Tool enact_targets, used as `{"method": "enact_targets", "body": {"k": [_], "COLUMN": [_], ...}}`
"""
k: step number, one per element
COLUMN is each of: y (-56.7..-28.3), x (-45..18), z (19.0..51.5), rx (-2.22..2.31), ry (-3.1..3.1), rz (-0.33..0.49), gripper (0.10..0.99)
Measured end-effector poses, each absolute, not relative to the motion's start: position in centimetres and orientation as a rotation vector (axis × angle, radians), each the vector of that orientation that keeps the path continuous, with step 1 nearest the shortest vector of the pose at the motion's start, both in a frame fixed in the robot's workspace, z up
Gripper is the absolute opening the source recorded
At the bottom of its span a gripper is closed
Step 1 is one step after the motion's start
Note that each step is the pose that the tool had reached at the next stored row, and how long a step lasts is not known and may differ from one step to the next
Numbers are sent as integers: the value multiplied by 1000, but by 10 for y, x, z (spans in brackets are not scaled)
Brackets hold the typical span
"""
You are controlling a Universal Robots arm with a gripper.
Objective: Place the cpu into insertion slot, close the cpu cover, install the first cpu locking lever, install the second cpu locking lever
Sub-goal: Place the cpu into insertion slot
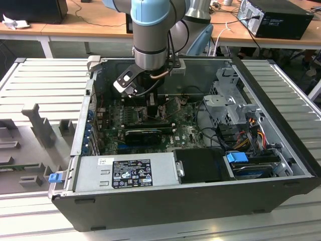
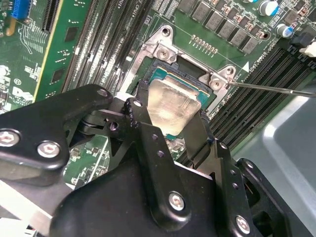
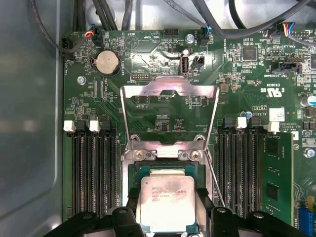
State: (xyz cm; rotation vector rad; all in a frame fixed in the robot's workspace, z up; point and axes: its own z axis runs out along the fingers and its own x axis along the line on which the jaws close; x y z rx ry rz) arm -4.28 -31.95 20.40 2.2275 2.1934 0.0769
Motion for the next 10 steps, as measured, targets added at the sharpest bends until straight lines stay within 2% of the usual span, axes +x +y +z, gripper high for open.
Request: {"method": "enact_targets", "body": {"k": [7,9,10], "y": [-319,-320,-320], "x": [-43,-42,-41], "z": [204,203,203], "rx": [2229,2229,2229], "ry": [2192,2192,2192], "rz": [77,77,77], "gripper": [525,541,604]}}
